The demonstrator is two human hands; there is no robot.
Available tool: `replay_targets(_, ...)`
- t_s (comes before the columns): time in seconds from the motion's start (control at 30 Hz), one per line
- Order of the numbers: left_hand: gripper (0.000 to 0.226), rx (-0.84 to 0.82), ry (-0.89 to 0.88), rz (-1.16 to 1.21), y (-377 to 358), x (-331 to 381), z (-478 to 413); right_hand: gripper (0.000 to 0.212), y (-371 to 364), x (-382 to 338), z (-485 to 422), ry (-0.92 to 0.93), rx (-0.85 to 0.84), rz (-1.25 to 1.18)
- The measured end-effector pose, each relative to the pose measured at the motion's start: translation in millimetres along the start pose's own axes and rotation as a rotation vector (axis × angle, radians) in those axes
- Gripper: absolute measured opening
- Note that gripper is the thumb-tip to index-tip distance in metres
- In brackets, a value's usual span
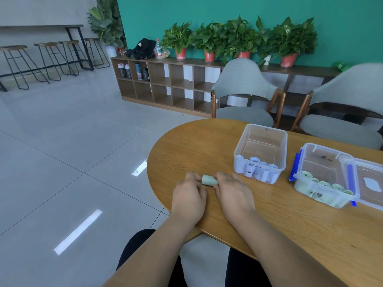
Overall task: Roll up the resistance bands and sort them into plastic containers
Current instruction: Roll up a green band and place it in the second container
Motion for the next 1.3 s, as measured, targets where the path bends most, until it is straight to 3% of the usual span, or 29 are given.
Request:
replay_targets(0.27,0.024,-0.118,0.374,0.439,-1.0,6.3,6.9,0.023,9.1,10.0,9.4,-0.150,0.007,-0.149)
replay_targets(0.47,0.036,-0.128,0.486,0.704,-19.2,26.4,20.7,0.021,29.7,32.0,40.8,-0.293,0.189,-0.408)
replay_targets(0.67,0.038,-0.172,0.422,0.783,-33.1,77.7,45.4,0.021,68.3,58.9,79.3,-0.370,0.391,-0.489)
replay_targets(0.93,0.040,-0.278,0.257,0.769,-59.5,133.8,67.7,0.026,109.5,91.3,132.7,-0.436,0.525,-0.463)
replay_targets(1.3,0.038,-0.400,0.052,0.685,-81.8,193.5,80.0,0.023,145.2,137.3,156.0,-0.466,0.469,-0.465)
Point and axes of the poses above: each hand's wrist, its own z-axis away from the middle knuckle, its own y-axis out of the back of the hand, x = y × z, the point moved 8 cm from there along -z, towards the middle knuckle, and after that the axes turned 8 degrees about y, right-handed, at the moved point
